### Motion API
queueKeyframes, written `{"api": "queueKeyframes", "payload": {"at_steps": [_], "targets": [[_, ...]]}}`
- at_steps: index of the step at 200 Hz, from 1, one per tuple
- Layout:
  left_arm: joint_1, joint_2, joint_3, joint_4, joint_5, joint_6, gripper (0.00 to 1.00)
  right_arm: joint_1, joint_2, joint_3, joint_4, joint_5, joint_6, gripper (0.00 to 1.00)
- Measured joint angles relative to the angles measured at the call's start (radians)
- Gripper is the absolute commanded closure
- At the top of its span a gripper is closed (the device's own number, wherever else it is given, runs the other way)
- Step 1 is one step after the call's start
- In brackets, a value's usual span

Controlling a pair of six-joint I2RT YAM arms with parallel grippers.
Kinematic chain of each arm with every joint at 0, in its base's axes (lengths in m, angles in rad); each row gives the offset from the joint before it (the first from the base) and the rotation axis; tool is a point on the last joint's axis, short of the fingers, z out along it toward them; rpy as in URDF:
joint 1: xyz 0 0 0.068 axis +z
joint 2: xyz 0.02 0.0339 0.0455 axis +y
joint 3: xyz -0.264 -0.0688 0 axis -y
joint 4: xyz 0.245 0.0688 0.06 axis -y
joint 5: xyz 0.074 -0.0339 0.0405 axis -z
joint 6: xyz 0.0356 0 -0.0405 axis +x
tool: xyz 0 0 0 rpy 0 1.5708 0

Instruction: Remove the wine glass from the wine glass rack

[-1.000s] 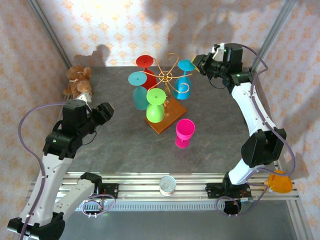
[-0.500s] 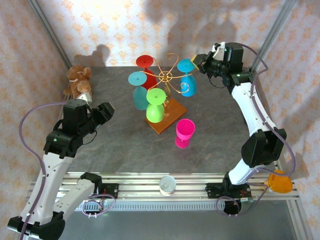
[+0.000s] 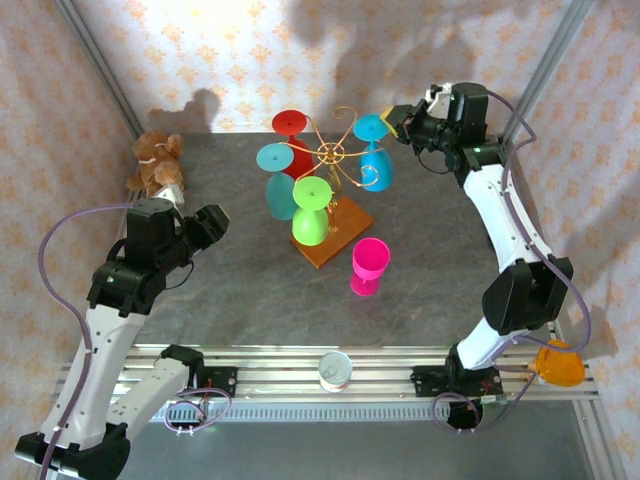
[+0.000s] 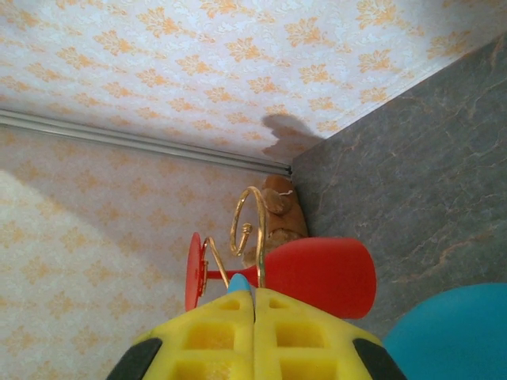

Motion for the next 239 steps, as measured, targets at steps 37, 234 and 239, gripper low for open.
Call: {"api": "queueKeyframes", "payload": {"at_steps": [37,234,239], "targets": [[0.000,0.000,0.000,0.000,0.000,0.007,0.38,0.000,-0.007,0.015,-0.032,0.009,-0.003,1.00],[0.000,-0.019,0.000,-0.001,0.002,0.008,0.38,0.000,-0.098,0.008,-0.161,0.090,-0.059,1.00],[0.000,-0.021,0.000,-0.001,0.002,0.008,0.38,0.000,-0.102,0.005,-0.161,0.084,-0.058,1.00]]}}
